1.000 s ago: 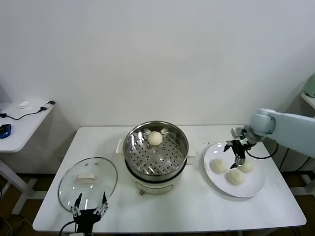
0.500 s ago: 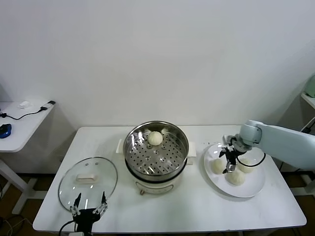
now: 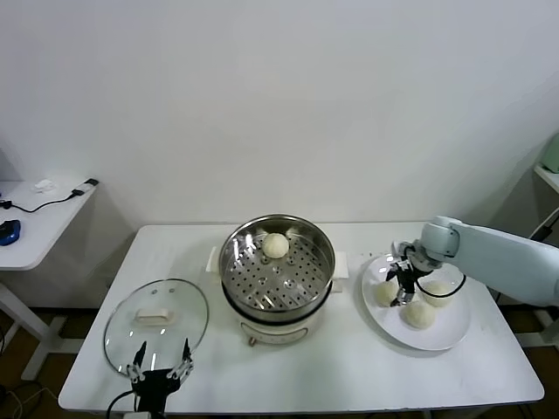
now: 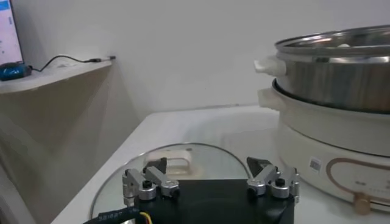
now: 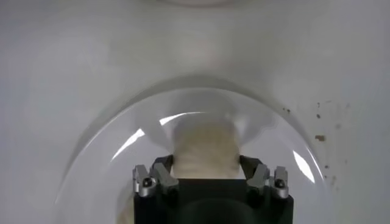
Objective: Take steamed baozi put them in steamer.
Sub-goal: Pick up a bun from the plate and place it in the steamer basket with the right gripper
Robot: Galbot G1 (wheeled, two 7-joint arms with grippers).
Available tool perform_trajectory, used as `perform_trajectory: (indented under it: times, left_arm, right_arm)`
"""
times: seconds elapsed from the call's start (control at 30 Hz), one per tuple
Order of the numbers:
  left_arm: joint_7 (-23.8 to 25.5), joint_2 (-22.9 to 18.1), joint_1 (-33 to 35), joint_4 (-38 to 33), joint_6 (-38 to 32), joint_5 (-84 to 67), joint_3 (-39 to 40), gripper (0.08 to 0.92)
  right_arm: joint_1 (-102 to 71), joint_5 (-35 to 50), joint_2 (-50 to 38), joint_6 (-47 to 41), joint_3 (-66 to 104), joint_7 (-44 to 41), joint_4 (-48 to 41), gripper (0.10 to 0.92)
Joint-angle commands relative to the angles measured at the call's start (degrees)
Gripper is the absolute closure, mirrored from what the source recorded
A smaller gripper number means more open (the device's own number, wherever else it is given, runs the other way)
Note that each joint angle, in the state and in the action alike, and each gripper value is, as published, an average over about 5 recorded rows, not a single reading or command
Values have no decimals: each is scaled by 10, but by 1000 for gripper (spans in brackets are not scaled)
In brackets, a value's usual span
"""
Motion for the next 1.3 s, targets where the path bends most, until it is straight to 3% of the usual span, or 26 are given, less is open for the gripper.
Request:
perform_trajectory:
  times: [0.03, 0.33, 0.5, 0.67, 0.93, 1.3]
  left_arm:
    - [0, 0, -2, -3, 3, 1, 8, 177]
    - [-1, 0, -1, -13, 5, 9, 26, 177]
    - [-3, 1, 2, -17, 3, 14, 34, 177]
    - [-4, 1, 4, -18, 2, 16, 36, 177]
    - [-3, 1, 1, -22, 3, 12, 26, 177]
    - [-4, 3, -1, -16, 1, 6, 14, 177]
  right_arm:
    - [158, 29, -23, 9, -48, -45, 36, 296]
    - [377, 204, 32, -30, -115, -39, 149, 296]
    - [396, 308, 90, -86, -112, 19, 229, 296]
    - [361, 349, 158, -127, -101, 57, 253, 296]
    - [271, 352, 271, -154, -89, 96, 202, 296]
    - [165, 310, 369, -159, -89, 123, 65, 296]
